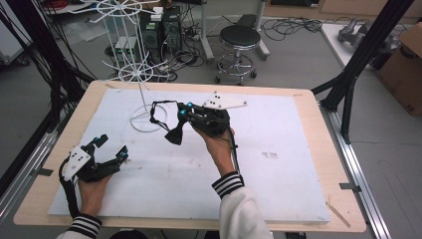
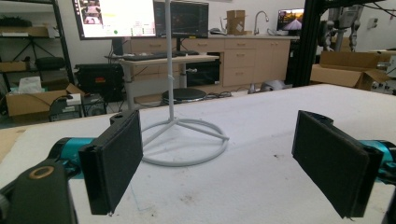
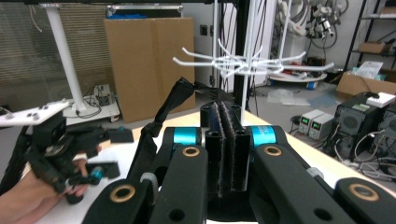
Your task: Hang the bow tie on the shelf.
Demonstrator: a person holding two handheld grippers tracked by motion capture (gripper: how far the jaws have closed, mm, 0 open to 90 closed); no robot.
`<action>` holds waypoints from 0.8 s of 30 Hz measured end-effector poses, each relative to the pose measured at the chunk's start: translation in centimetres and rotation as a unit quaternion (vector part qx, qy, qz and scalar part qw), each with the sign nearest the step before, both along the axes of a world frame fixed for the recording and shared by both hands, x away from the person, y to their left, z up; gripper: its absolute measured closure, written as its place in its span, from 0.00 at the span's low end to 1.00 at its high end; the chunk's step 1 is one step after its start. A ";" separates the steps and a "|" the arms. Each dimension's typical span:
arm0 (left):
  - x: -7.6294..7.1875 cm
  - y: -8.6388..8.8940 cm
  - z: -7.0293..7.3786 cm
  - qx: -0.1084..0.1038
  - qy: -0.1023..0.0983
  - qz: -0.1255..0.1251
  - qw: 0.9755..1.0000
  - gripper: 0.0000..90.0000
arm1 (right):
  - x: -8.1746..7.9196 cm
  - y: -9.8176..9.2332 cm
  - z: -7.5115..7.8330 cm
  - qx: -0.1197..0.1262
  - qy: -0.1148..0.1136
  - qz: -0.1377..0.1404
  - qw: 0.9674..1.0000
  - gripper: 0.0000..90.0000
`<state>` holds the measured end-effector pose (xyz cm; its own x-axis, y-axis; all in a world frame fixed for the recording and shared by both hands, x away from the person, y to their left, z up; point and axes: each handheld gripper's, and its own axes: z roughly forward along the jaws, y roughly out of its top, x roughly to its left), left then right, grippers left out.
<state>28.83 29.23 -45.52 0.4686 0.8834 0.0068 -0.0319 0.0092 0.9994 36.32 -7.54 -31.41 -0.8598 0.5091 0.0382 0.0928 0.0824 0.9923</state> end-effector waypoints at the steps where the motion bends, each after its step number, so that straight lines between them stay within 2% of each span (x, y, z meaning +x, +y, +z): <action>1: 0.0 0.0 0.0 0.000 0.000 0.000 1.000 0.18 | 0.2 0.3 0.1 0.000 -0.001 0.000 1.000 0.98; 13: 0.0 0.0 0.0 -0.001 0.000 -0.001 1.000 0.18 | 1.9 2.8 0.6 0.012 -0.004 -0.008 1.000 0.98; 16: 0.0 0.0 0.0 -0.001 0.000 -0.001 1.000 0.18 | 2.5 3.3 0.8 0.018 -0.012 -0.017 1.000 0.98; 24: 0.0 0.0 0.0 -0.001 -0.001 -0.001 1.000 0.18 | 4.3 4.7 1.0 0.021 -0.002 -0.033 0.999 0.98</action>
